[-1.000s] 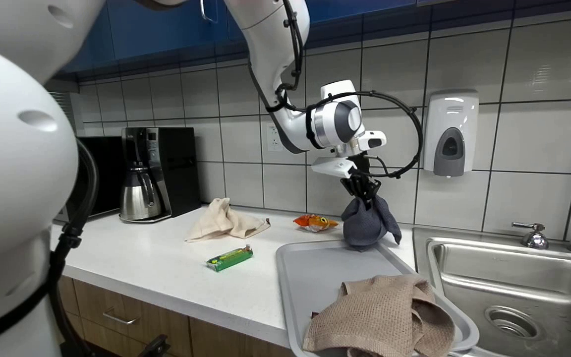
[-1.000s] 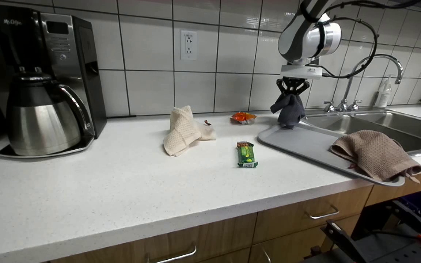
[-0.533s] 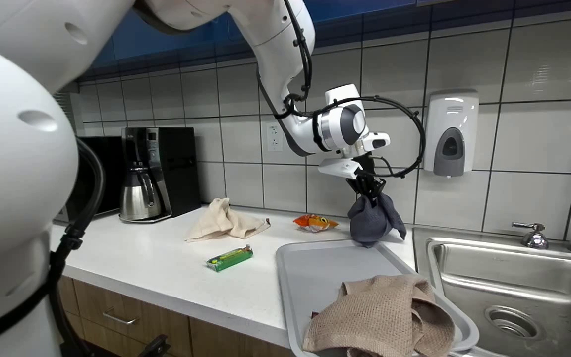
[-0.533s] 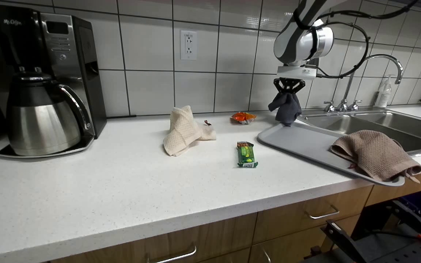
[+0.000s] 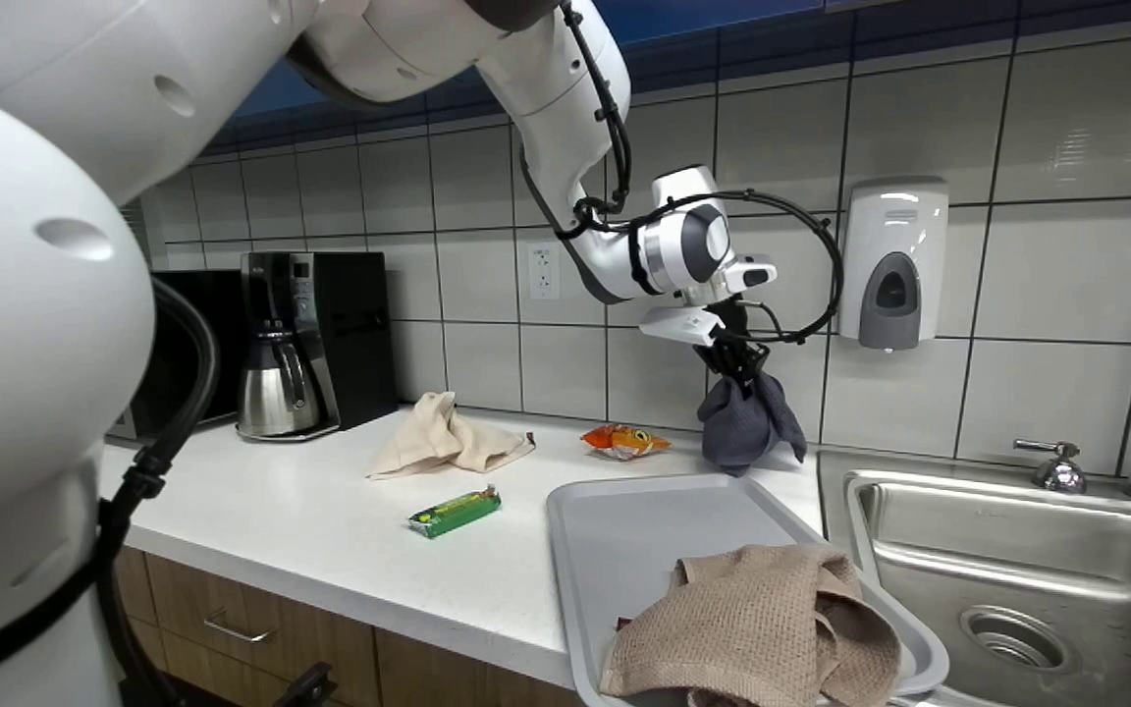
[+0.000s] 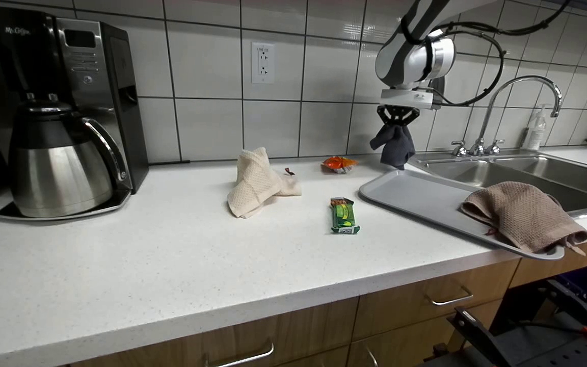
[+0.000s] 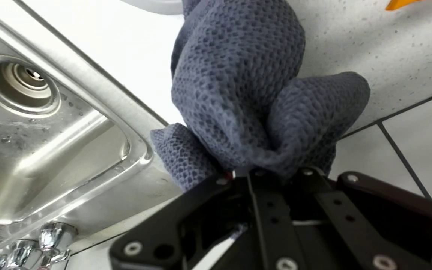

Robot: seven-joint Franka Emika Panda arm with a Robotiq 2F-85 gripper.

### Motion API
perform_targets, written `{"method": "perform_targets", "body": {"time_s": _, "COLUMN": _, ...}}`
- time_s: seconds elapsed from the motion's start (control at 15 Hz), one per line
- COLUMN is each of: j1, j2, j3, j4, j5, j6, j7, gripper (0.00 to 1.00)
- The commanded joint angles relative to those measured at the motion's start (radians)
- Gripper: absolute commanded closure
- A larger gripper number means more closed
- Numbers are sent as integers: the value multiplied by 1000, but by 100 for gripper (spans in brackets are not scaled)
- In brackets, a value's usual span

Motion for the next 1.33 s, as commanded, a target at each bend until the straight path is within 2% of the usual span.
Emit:
{"method": "perform_targets", "body": {"time_s": 0.0, "j1": -6, "j2": 52, "j3": -1, "j4": 103, "j5": 16, "j6": -53, "j7": 3, "gripper": 97}}
{"method": "perform_targets", "body": {"time_s": 1.27, "j1": -21, "j2": 141, "j3": 8, "j4": 153, "j5": 23, "j6": -96, "j7": -9, "gripper": 97}}
